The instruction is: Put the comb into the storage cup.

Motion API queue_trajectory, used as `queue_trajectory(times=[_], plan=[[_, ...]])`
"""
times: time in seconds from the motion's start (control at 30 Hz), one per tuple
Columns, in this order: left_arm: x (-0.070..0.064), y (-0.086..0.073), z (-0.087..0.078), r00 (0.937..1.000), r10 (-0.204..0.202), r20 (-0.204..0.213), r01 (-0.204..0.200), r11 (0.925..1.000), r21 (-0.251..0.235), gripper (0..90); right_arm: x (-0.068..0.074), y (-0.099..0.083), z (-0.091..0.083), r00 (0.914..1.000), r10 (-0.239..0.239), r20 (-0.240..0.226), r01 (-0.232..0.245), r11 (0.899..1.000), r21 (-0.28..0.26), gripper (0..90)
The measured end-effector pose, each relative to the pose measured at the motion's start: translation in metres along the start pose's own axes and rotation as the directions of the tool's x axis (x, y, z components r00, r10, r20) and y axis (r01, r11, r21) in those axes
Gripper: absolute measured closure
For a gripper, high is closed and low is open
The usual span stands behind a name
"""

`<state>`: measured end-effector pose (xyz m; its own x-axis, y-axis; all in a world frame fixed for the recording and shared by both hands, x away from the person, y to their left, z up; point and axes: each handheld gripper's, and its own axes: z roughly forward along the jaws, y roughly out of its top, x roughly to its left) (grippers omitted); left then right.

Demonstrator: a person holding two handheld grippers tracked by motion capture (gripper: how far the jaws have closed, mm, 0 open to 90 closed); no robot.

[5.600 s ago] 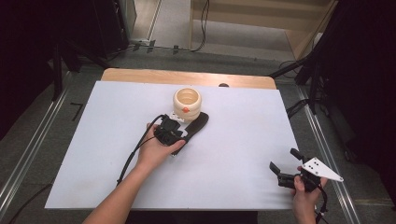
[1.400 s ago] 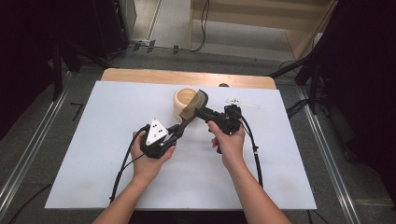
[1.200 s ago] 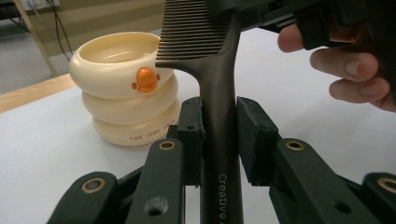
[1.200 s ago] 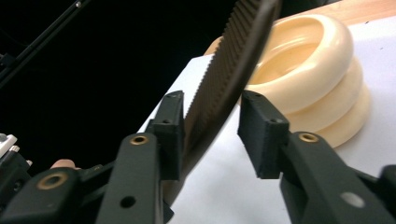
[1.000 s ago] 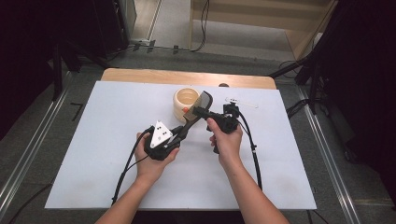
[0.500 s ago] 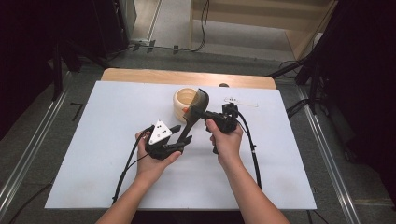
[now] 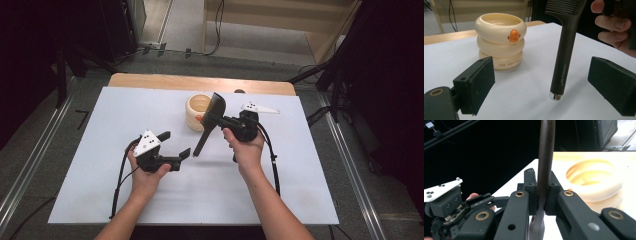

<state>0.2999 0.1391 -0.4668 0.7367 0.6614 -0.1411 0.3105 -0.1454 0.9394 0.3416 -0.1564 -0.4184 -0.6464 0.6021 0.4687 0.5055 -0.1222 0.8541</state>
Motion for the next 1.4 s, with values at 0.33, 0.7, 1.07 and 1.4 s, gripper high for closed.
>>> queue_trajectory(times=[0.33, 0.7, 1.07, 1.4], plan=[[0.015, -0.012, -0.020, 0.9995, -0.009, -0.029, 0.009, 0.9999, -0.011, 0.0, 0.000, 0.001, -0.002, 0.9963, -0.083, 0.024, 0.083, 0.997, 0.000, 81.9], [0.029, -0.024, -0.041, 0.9981, 0.004, -0.062, -0.005, 0.9999, -0.016, 0.0, -0.002, 0.007, -0.008, 0.9935, -0.106, 0.042, 0.106, 0.994, -0.019, 81.9], [0.042, -0.036, -0.067, 0.9942, 0.010, -0.107, -0.013, 0.9995, -0.027, 0.0, -0.003, 0.013, -0.012, 0.9912, -0.126, 0.042, 0.127, 0.991, -0.040, 81.9], [0.052, -0.041, -0.091, 0.9901, 0.009, -0.140, -0.014, 0.9993, -0.034, 0.0, -0.003, 0.017, -0.012, 0.9894, -0.138, 0.046, 0.140, 0.989, -0.046, 81.9]])
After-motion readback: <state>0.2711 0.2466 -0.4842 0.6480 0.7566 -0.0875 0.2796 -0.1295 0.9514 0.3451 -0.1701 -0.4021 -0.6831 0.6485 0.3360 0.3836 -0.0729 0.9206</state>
